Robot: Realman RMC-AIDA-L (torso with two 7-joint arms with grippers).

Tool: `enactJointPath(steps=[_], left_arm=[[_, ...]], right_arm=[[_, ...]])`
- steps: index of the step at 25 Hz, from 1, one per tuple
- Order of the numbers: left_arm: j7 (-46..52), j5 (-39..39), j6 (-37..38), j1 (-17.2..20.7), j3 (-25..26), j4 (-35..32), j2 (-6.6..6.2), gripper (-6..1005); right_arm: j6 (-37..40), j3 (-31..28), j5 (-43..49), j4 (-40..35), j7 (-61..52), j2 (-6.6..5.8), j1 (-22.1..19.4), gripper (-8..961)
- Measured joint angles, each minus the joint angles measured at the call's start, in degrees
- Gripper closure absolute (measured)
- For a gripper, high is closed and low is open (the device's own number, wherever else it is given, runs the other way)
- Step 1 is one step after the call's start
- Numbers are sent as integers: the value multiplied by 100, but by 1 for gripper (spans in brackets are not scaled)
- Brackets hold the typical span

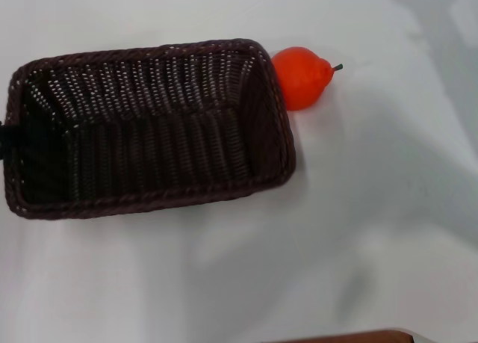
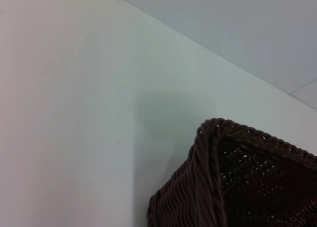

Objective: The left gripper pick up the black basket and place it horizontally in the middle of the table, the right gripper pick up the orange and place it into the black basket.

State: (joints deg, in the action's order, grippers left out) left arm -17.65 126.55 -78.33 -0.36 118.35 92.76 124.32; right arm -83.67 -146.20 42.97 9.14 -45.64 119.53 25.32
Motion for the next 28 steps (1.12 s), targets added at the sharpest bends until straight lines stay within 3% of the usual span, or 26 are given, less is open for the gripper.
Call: enactJointPath(steps=[8, 13, 17, 21, 23, 28], left_arm=[[-89, -81, -165, -80, 269, -20, -39, 479], [-593, -444, -751, -426, 1411, -316, -45, 374], [-1514, -870, -880, -786, 2686, -1103, -73, 302], [-2684, -1363, -884, -1128, 3673, -2185, -106, 266], [-3300, -1647, -874, -1255, 4037, -2743, -147, 266], [-3991, -2087, -782, -1297, 4393, -3297, -171, 265]], right_arm=[[8, 82, 0, 0, -6, 0, -31, 129], [174, 400, 1, 4, -18, -16, -64, 127], [744, 1038, 229, 305, -268, -48, -119, 125], [1604, 1642, 1064, 941, -990, -43, -159, 43], [1843, 1858, 1551, 1132, -1347, -36, -140, 22], [1935, 2151, 2558, 1414, -2041, -36, -98, 15]])
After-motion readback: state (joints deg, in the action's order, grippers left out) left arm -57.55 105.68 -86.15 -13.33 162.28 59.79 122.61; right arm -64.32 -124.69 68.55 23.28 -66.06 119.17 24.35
